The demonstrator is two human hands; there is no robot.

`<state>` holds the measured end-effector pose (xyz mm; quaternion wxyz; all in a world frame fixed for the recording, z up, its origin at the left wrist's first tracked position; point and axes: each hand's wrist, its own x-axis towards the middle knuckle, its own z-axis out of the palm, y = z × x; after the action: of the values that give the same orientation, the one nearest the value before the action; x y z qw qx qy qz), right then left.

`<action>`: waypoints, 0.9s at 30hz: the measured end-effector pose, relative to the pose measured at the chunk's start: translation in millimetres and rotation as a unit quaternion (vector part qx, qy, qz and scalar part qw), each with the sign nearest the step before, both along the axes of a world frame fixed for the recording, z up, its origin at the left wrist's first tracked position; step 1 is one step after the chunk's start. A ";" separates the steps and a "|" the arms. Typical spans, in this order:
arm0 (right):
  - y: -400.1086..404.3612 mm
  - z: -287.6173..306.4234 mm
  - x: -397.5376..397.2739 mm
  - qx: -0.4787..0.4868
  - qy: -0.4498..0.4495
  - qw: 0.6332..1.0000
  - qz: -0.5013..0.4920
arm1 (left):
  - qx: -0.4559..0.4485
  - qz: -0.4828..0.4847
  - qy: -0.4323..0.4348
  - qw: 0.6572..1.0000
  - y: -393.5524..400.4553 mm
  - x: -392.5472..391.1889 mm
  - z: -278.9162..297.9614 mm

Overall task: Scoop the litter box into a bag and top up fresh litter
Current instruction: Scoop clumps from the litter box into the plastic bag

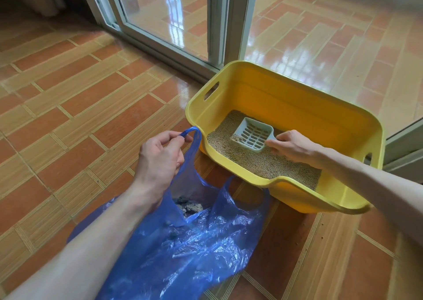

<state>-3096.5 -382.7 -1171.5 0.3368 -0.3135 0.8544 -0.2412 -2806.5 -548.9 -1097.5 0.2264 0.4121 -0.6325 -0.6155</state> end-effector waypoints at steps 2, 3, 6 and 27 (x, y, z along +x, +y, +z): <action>7.2 3.6 2.8 -0.011 -0.079 0.996 -0.048 | 0.005 -0.002 0.005 1.000 1.6 -1.4 0.2; 10.6 4.9 4.5 -0.012 -0.101 0.993 -0.056 | 0.007 -0.003 0.007 1.000 2.4 -1.8 0.5; 16.7 4.8 9.0 -0.011 -0.100 0.993 -0.057 | 0.008 -0.008 0.006 1.000 4.2 -2.5 1.2; 23.2 -2.1 16.1 -0.010 -0.020 0.996 -0.084 | 0.009 -0.015 0.010 1.000 5.6 0.3 4.2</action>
<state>-3080.4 -359.5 -1173.6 0.3293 -0.2387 0.8683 -0.2839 -2806.2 -543.3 -1093.3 0.2204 0.3984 -0.6305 -0.6287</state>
